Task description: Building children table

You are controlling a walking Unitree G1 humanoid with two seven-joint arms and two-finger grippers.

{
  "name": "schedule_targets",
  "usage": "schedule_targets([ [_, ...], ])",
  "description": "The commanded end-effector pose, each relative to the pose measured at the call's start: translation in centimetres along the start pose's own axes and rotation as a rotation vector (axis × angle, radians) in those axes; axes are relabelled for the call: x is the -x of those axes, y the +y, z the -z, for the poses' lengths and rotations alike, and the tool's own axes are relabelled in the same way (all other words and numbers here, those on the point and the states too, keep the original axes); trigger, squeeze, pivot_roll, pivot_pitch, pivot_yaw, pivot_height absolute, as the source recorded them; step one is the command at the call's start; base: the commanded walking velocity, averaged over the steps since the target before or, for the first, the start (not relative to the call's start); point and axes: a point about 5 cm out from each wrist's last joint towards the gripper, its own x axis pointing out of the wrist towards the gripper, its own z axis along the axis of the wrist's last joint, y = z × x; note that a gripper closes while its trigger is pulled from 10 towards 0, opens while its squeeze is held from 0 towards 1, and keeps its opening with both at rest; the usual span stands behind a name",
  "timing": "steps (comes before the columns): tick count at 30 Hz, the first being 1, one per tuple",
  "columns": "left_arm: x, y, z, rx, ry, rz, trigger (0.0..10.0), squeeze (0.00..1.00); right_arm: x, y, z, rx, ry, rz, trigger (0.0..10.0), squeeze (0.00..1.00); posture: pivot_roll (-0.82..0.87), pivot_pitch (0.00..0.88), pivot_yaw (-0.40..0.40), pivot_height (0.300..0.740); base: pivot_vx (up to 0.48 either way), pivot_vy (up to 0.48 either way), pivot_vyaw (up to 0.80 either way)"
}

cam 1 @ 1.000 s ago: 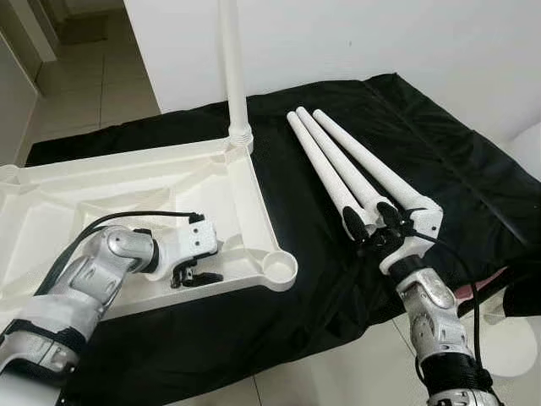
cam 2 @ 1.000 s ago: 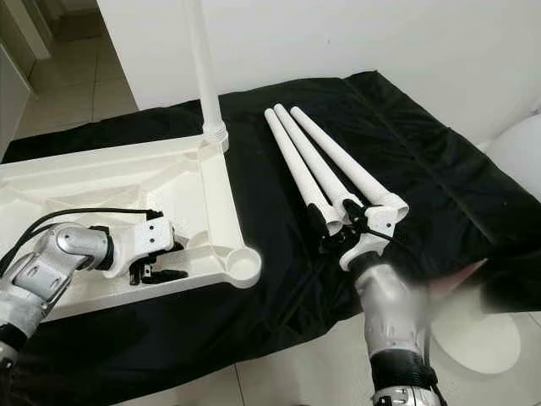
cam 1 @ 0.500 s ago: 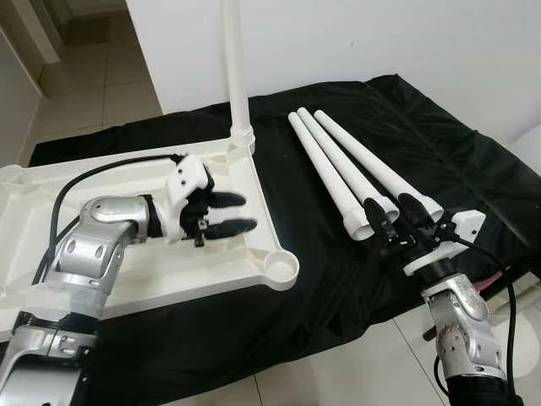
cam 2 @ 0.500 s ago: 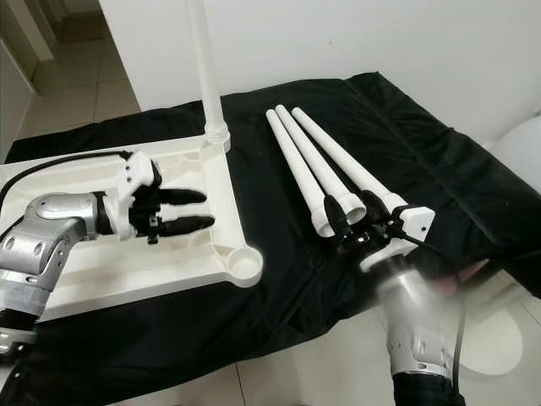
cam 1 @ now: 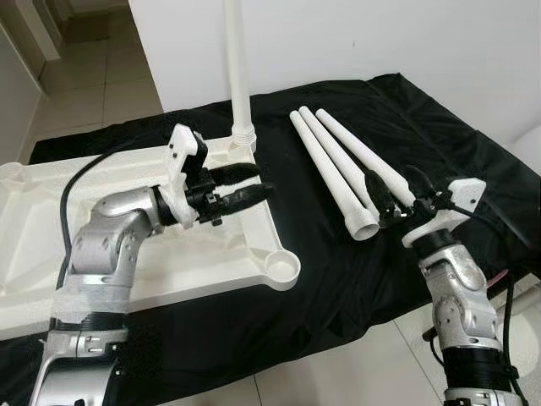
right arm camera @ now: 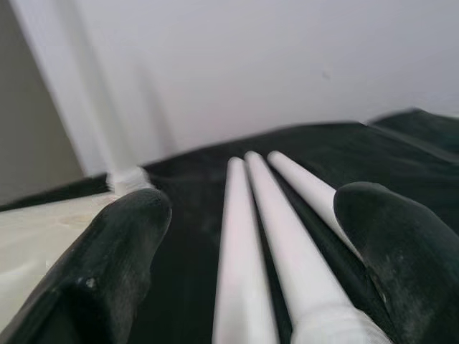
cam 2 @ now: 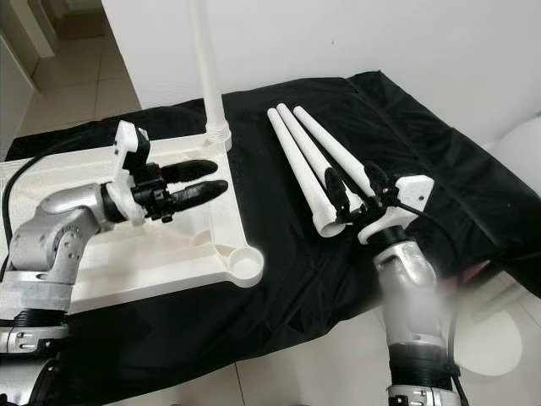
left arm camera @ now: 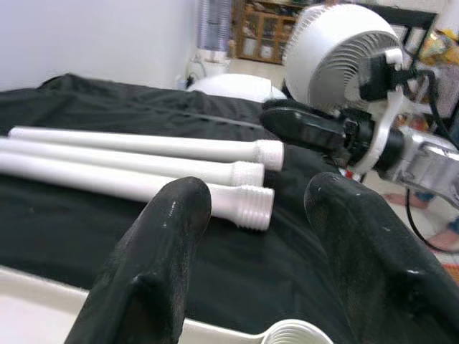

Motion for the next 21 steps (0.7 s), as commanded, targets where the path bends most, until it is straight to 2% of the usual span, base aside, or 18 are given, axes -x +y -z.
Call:
schedule_targets([
  [1, 0.9, 2.1, 0.5, 0.018, 0.019, -0.391, 10.0, 0.00, -0.3, 0.1, 0.1, 0.014, 0.014, 0.017, 10.0, 0.00, -0.01, 0.094, 0.033, 0.740, 0.000, 0.000, 0.00],
  [5, 1.2, 1.5, 1.9, 0.071, -0.033, -0.462, 10.0, 0.00, -1.2, 0.7, 0.9, 0.031, 0.047, 0.094, 10.0, 0.00, -0.02, 0.108, 0.001, 0.740, 0.000, 0.000, 0.00],
  [10, 0.7, 1.0, 3.5, 0.180, -0.051, -0.495, 10.0, 0.00, -1.6, 1.9, 2.2, 0.036, 0.095, 0.053, 10.0, 0.00, -0.05, 0.140, -0.026, 0.740, 0.000, 0.000, 0.00],
  [16, -0.5, 0.5, 3.7, 0.183, -0.035, -0.465, 10.0, 0.00, -2.3, 2.3, 2.8, 0.035, 0.114, 0.056, 10.0, 0.00, -0.05, 0.141, -0.028, 0.740, 0.000, 0.000, 0.00],
  [18, -1.4, 0.2, 3.0, 0.187, -0.073, -0.486, 10.0, 0.00, -2.5, 2.7, 3.5, 0.056, 0.141, 0.034, 10.0, 0.00, -0.05, 0.122, -0.022, 0.740, 0.000, 0.000, 0.00],
  [21, -1.7, -0.1, 2.6, 0.184, -0.097, -0.492, 10.0, 0.00, -2.5, 2.7, 3.9, 0.055, 0.153, 0.036, 10.0, 0.00, -0.05, 0.098, -0.013, 0.740, 0.000, 0.000, 0.00],
])
